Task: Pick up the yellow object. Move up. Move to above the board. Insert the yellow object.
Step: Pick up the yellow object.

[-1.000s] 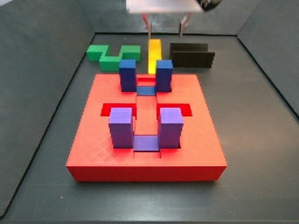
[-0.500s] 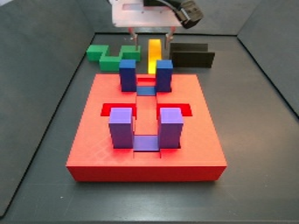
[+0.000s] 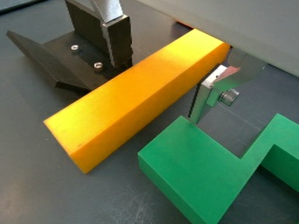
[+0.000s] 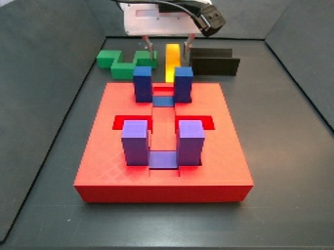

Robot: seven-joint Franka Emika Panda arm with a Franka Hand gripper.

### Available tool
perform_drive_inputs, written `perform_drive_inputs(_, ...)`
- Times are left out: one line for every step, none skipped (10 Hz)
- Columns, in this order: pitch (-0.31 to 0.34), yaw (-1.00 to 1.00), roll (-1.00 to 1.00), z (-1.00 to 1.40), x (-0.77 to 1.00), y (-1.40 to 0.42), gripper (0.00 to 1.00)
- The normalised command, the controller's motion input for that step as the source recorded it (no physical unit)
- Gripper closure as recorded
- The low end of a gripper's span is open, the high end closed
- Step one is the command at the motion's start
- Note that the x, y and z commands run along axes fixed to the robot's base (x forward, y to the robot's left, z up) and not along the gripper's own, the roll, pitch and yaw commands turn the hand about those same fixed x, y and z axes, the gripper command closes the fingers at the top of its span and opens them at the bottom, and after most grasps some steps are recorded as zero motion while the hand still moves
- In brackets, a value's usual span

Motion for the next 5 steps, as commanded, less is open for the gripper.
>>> perform_drive_inputs(-0.006, 0.0, 0.06, -0.17, -0.09, -0.14, 0.0)
perform_drive_inputs(-0.004, 0.0, 0.07, -0.13, -0.23, -0.14, 0.0)
perform_drive_inputs(-0.024, 0.0, 0.04, -0.09, -0.07, -0.19, 0.0)
perform_drive_inputs(-0.017, 0.0, 0.04, -0.08, 0.0, -0.21, 0.0)
perform_drive_inputs(-0.009, 0.0, 0.03, -0.06, 0.0, -0.22, 0.0)
